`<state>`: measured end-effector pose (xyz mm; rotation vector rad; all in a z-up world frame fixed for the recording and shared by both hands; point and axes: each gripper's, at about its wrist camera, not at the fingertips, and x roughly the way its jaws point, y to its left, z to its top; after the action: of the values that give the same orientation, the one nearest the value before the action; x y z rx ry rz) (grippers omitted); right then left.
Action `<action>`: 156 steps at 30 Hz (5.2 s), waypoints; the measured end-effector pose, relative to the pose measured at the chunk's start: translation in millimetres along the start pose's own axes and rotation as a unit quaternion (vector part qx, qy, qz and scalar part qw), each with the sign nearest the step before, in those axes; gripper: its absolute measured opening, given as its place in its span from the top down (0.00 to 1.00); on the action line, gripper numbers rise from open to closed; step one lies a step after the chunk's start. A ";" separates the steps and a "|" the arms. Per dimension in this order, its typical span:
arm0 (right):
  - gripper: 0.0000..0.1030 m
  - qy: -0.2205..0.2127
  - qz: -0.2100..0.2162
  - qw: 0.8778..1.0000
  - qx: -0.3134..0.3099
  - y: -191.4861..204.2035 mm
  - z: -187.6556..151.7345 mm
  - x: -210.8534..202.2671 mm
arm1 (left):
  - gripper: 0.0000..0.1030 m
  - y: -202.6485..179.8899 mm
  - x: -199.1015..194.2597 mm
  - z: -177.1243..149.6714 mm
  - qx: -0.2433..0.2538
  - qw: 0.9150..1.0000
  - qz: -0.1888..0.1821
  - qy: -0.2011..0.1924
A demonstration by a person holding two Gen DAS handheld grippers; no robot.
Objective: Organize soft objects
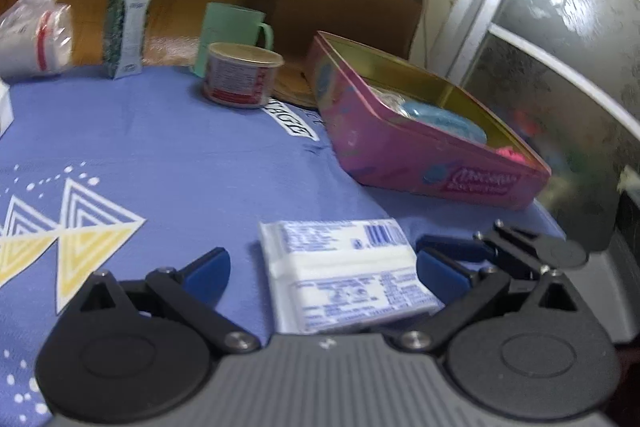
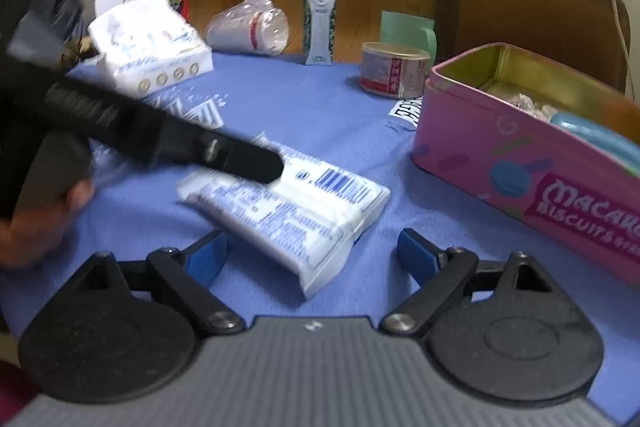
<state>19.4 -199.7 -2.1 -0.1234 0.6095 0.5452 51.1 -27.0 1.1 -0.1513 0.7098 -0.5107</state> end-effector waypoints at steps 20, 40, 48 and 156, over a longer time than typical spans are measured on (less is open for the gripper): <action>0.52 -0.095 -0.044 0.994 -0.011 -1.4 -3.2 -46.4 | 0.12 -62.6 -12.5 41.3 0.063 0.996 -0.041 -0.046; 0.46 -0.096 -0.190 0.971 0.108 -144.4 75.0 7.4 | 0.01 -113.6 143.2 151.0 0.099 0.994 0.025 -0.026; 0.46 -0.120 -0.179 0.967 0.137 -138.6 53.2 -5.4 | 0.01 -118.0 122.3 127.5 0.116 0.992 0.042 -0.036; 0.36 -0.057 -0.135 0.962 0.230 -20.7 12.3 -43.3 | 0.00 10.3 -40.8 -3.3 0.034 0.976 0.215 -0.030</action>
<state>6.9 -233.5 31.9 0.2602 0.5807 0.1354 26.8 2.4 19.3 0.0518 0.6421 -0.1150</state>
